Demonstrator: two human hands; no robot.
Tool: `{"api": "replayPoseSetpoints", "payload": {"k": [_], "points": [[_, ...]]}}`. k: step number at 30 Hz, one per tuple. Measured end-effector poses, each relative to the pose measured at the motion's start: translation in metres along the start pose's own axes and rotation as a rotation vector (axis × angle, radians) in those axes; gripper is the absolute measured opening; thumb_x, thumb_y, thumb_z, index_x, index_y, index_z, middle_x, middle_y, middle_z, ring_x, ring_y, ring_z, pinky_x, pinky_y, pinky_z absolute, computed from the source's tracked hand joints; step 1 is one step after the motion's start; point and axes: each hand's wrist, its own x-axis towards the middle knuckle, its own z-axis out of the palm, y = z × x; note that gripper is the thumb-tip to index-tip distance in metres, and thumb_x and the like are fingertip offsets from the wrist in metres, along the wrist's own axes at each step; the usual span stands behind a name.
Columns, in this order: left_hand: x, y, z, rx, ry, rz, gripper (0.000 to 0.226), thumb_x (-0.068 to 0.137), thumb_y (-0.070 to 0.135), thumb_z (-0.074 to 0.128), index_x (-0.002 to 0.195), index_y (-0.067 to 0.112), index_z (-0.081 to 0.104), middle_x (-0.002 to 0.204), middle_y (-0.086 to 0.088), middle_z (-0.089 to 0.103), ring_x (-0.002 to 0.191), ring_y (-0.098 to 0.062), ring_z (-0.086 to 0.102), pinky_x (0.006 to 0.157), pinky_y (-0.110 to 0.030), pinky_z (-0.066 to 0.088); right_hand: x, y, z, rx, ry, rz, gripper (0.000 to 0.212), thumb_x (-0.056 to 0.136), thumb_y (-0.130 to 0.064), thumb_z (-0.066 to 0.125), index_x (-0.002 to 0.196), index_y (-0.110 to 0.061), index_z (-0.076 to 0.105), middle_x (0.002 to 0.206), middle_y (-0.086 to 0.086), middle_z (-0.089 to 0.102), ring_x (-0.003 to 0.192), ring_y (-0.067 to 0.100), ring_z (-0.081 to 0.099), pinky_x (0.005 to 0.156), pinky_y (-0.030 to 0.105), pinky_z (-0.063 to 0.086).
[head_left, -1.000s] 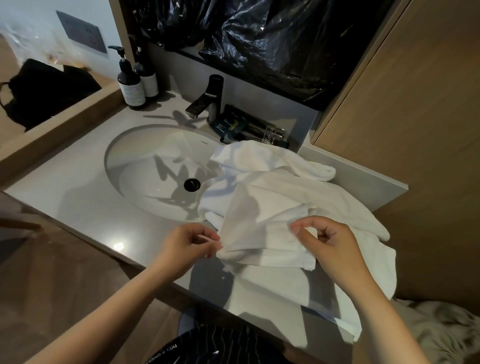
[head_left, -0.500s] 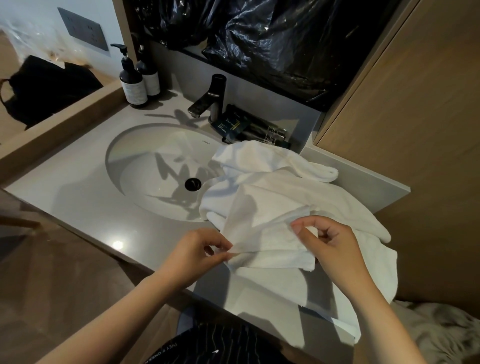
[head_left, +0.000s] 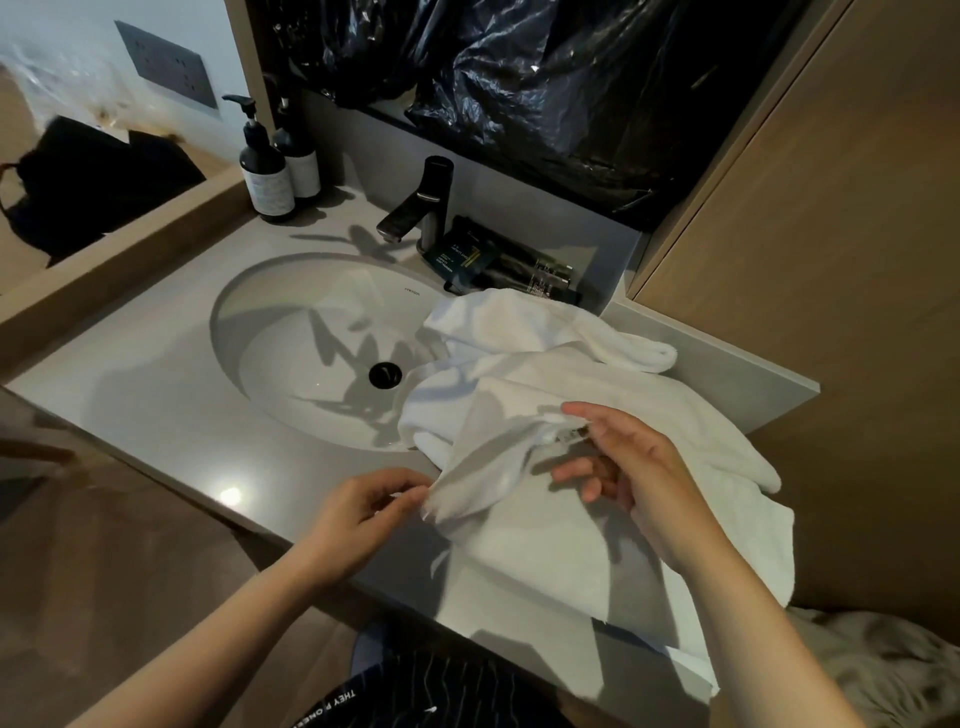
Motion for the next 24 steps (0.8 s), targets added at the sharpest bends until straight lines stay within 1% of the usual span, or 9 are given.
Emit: {"api": "replayPoseSetpoints", "payload": {"k": [2, 4, 7, 10, 13, 16, 19, 22, 24], "points": [[-0.003, -0.004, 0.003, 0.016, -0.03, -0.021, 0.02, 0.09, 0.026, 0.065, 0.108, 0.033, 0.066, 0.103, 0.019, 0.068, 0.099, 0.003, 0.061, 0.084, -0.013, 0.049, 0.01, 0.004, 0.004, -0.083, 0.006, 0.002, 0.025, 0.1, -0.009, 0.048, 0.116, -0.015, 0.066, 0.081, 0.014, 0.074, 0.068, 0.02, 0.07, 0.056, 0.021, 0.051], [-0.007, -0.009, 0.01, 0.135, -0.038, 0.005, 0.029, 0.085, 0.034, 0.069, 0.112, 0.038, 0.059, 0.108, 0.021, 0.061, 0.103, 0.007, 0.054, 0.087, -0.011, 0.046, 0.021, 0.007, 0.007, -0.168, 0.025, -0.021, 0.022, 0.099, -0.009, 0.053, 0.115, -0.014, 0.066, 0.085, 0.008, 0.075, 0.069, 0.02, 0.07, 0.056, 0.021, 0.051], [-0.007, -0.013, 0.023, 0.289, 0.023, 0.049, 0.025, 0.09, 0.028, 0.063, 0.115, 0.028, 0.06, 0.106, 0.014, 0.057, 0.093, 0.004, 0.054, 0.083, -0.016, 0.049, 0.035, 0.012, 0.011, -0.249, 0.066, -0.058, 0.019, 0.098, -0.013, 0.057, 0.115, -0.014, 0.064, 0.09, 0.006, 0.075, 0.074, 0.026, 0.072, 0.056, 0.023, 0.052], [-0.004, -0.014, 0.028, 0.308, 0.066, 0.081, 0.018, 0.092, 0.024, 0.058, 0.108, 0.025, 0.065, 0.097, 0.015, 0.059, 0.086, 0.005, 0.055, 0.078, -0.014, 0.049, 0.047, 0.017, 0.012, -0.294, 0.078, -0.085, 0.021, 0.096, -0.015, 0.059, 0.116, -0.019, 0.064, 0.092, 0.002, 0.075, 0.074, 0.024, 0.072, 0.055, 0.022, 0.051], [0.0, -0.014, 0.022, 0.178, 0.073, -0.054, 0.015, 0.094, 0.022, 0.057, 0.1, 0.031, 0.068, 0.09, 0.018, 0.065, 0.085, 0.006, 0.058, 0.074, -0.009, 0.045, 0.053, 0.022, 0.01, -0.331, 0.1, -0.089, 0.019, 0.094, -0.018, 0.062, 0.11, -0.027, 0.066, 0.088, -0.001, 0.075, 0.07, 0.02, 0.071, 0.053, 0.02, 0.049], [0.002, -0.012, 0.014, -0.066, 0.007, -0.215, 0.015, 0.094, 0.022, 0.058, 0.094, 0.033, 0.069, 0.087, 0.014, 0.07, 0.083, 0.001, 0.063, 0.071, -0.014, 0.051, 0.058, 0.026, 0.01, -0.468, 0.193, -0.144, 0.005, 0.088, -0.032, 0.065, 0.091, -0.032, 0.069, 0.071, -0.004, 0.068, 0.059, 0.01, 0.059, 0.053, 0.023, 0.044], [0.002, -0.006, 0.013, -0.137, -0.054, -0.241, 0.011, 0.094, 0.021, 0.058, 0.094, 0.016, 0.068, 0.089, -0.001, 0.07, 0.078, -0.008, 0.066, 0.07, -0.017, 0.053, 0.066, 0.024, 0.012, -0.766, 0.282, -0.295, 0.013, 0.088, -0.036, 0.067, 0.077, -0.029, 0.068, 0.076, -0.007, 0.056, 0.069, 0.008, 0.052, 0.066, 0.025, 0.042], [0.001, -0.001, 0.014, -0.25, -0.092, -0.256, 0.013, 0.094, 0.017, 0.058, 0.095, 0.006, 0.065, 0.093, -0.009, 0.069, 0.083, -0.016, 0.069, 0.074, -0.022, 0.056, 0.063, 0.019, 0.017, -0.75, 0.303, -0.334, 0.012, 0.092, -0.035, 0.064, 0.083, -0.027, 0.067, 0.095, -0.014, 0.053, 0.092, 0.01, 0.051, 0.084, 0.027, 0.043], [0.0, -0.001, 0.012, -0.225, -0.106, -0.216, 0.014, 0.093, 0.019, 0.06, 0.09, 0.007, 0.066, 0.091, -0.008, 0.069, 0.083, -0.018, 0.069, 0.076, -0.025, 0.057, 0.061, 0.02, 0.019, -0.83, 0.23, -0.295, 0.019, 0.097, -0.037, 0.055, 0.079, -0.035, 0.056, 0.087, -0.015, 0.056, 0.087, 0.008, 0.049, 0.089, 0.037, 0.04]]}}
